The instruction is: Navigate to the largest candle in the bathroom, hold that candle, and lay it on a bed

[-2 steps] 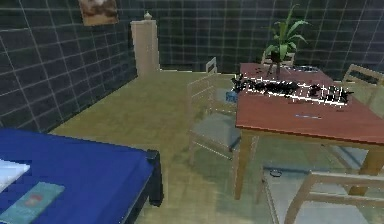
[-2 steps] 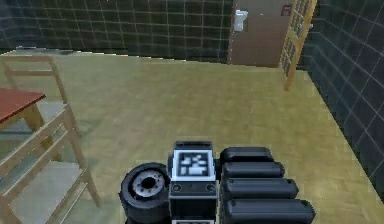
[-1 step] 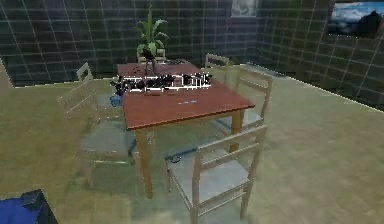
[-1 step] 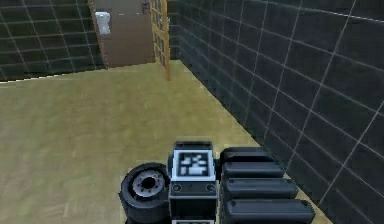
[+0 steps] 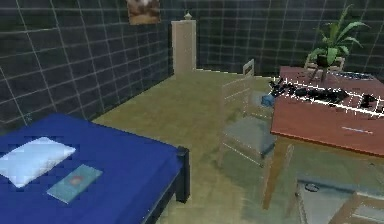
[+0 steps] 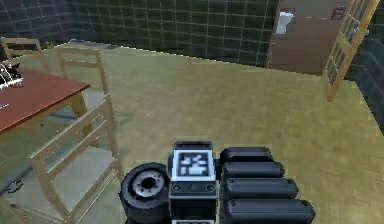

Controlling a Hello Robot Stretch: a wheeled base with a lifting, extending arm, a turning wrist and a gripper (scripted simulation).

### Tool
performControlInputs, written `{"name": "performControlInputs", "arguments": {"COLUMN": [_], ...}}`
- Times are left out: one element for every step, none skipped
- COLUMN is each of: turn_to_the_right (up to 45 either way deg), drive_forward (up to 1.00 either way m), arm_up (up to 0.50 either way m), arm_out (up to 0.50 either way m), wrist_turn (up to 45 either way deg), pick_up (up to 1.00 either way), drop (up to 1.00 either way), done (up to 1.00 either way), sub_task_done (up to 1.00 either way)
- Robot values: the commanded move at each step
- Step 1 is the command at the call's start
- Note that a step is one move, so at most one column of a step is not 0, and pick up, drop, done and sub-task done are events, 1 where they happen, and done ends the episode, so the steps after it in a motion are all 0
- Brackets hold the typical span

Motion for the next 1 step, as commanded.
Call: {"name": "performControlInputs", "arguments": {"turn_to_the_right": [-45.0], "drive_forward": [0.00], "arm_up": [0.00], "arm_out": [0.00], "wrist_turn": [0.0], "pick_up": [0.00], "drop": [0.00], "done": [0.00], "sub_task_done": [0.00]}}
